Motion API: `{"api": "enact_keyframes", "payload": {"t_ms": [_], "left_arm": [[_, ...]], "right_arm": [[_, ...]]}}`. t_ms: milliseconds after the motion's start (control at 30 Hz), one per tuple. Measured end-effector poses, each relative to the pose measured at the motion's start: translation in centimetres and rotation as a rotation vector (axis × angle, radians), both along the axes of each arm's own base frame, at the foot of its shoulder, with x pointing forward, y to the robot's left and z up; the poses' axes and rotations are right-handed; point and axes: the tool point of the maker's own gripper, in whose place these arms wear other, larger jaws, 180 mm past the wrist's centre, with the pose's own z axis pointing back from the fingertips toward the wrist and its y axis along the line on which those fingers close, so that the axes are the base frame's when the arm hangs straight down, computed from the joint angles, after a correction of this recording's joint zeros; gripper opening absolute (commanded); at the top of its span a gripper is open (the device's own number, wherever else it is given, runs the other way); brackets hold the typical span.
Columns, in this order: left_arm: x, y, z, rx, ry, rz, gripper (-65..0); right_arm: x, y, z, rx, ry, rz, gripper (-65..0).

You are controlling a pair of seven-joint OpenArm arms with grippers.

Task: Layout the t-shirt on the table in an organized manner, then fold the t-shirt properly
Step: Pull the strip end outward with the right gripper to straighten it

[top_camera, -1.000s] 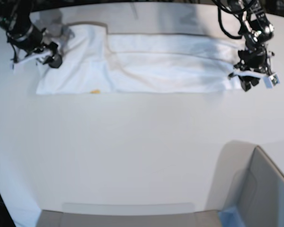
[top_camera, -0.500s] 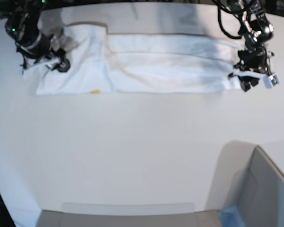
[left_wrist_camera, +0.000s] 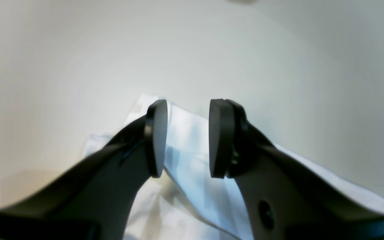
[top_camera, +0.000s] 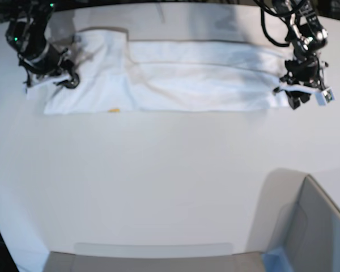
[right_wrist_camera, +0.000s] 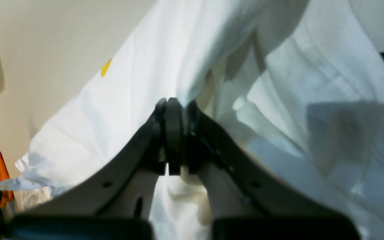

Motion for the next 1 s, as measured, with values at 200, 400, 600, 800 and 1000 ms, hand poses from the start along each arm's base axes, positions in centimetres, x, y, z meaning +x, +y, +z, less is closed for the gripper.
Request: {"api": "enact_keyframes", "payload": {"t_ms": [200, 400, 600, 800, 1000], "left_arm": [[0.0, 0.0, 0.0, 0.0, 0.0, 0.0, -43.1], [0.0, 0.0, 0.0, 0.001, 0.0, 0.0, -43.1], [0.0, 0.0, 0.0, 0.001, 0.0, 0.0, -43.1], [0.0, 0.0, 0.1, 0.002, -0.004, 0.001, -43.1], [0.0, 0.0, 0.0, 0.002, -0.002, 0.001, -43.1]], "right_arm": [[1.0, -0.3, 0.6, -0.015, -0.024, 0.001, -65.0], [2.2, -0.6, 1.5, -0.029, -0.056, 0.007, -65.0], [3.4, -1.6, 2.7, -0.063, -0.089, 0.02, -65.0], [2.8, -2.1, 0.6, -0.037, -0.032, -0.005, -65.0], [0.0, -2.0, -1.5, -0.03, 0.055, -0.001, -65.0]]}}
